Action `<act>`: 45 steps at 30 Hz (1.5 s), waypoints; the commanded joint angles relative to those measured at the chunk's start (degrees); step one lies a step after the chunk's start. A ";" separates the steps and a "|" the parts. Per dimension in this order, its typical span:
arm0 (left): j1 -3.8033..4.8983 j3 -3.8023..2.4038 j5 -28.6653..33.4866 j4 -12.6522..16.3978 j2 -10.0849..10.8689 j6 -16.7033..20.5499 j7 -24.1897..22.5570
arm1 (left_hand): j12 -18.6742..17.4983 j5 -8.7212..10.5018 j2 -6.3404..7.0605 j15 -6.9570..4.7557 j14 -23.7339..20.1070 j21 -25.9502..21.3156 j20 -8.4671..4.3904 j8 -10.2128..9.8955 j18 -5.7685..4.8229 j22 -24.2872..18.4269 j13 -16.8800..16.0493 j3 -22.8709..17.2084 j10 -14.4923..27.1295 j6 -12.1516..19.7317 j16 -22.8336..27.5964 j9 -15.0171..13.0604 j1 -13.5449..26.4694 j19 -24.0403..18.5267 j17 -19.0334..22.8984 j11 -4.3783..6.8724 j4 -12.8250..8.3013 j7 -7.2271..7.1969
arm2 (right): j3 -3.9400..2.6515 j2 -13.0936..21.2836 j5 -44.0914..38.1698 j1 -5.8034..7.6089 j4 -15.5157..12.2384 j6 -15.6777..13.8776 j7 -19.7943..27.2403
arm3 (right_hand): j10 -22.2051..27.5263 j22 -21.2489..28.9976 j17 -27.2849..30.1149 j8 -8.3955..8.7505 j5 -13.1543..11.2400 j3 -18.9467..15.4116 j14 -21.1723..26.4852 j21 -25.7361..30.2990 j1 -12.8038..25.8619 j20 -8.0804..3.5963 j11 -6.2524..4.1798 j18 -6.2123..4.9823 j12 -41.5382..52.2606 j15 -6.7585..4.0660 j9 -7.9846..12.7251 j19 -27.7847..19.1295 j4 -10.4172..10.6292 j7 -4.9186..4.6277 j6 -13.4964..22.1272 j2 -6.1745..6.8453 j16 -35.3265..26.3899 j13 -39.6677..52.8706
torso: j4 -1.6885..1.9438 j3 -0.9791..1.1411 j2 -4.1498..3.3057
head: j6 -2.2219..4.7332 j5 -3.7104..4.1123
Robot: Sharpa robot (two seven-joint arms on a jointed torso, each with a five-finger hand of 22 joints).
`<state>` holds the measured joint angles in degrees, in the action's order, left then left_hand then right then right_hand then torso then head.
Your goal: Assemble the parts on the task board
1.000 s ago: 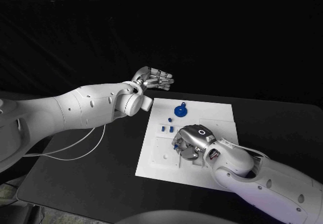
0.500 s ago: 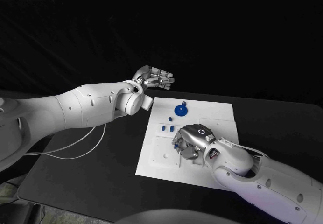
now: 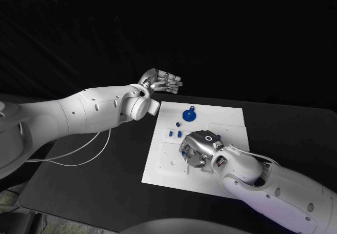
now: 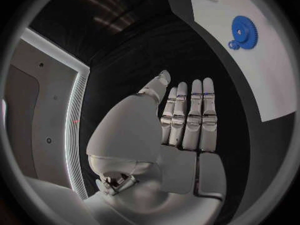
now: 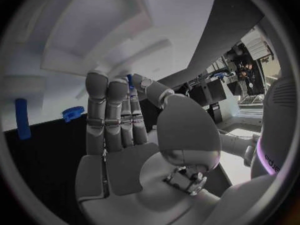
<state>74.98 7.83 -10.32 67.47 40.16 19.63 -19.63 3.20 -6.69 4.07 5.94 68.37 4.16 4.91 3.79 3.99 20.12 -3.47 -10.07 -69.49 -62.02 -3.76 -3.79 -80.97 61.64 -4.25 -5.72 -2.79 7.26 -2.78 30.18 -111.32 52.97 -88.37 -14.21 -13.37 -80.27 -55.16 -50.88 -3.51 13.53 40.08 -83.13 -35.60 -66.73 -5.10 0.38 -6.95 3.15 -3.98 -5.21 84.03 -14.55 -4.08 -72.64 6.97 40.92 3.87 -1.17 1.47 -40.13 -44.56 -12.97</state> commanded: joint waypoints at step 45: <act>0.04 -0.02 0.63 -1.07 0.15 -1.23 -0.25 | 0.14 -0.05 -0.45 -0.11 -0.25 0.21 -0.15 -0.19 -0.19 -0.55 0.08 0.10 0.29 0.18 0.25 0.07 0.00 -0.32 0.04 -0.01 0.57 0.08 | -3.32 7.08 7.51 0.18 -5.63 -5.56 -0.84 | 9.18 2.07 2.52 -0.12 -0.87 -24.80 -0.15 6.63 -1.13 1.73 2.87 -3.71 0.37 1.74 1.24 2.19 3.64 -1.66 9.29 2.34 0.24 -0.05 | -0.15 0.08 0.08 | 1.98 1.80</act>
<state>74.97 7.84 -10.08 66.45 40.33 19.16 -19.49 3.20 -6.69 4.07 5.94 68.37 4.16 4.91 3.79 3.99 19.62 -3.47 -9.91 -69.49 -62.02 -3.76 -3.79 -80.97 61.64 -4.25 -5.72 -2.62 7.26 -5.73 36.76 -107.27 53.03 -93.35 -18.45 -14.63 -70.84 -53.16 -48.44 -3.77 12.59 15.58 -83.10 -29.04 -67.57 -3.76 3.27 -8.95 3.43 -2.48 -4.00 84.14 -11.06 -5.81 -63.56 9.34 40.91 3.75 -1.32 1.59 -40.08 -42.99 -11.65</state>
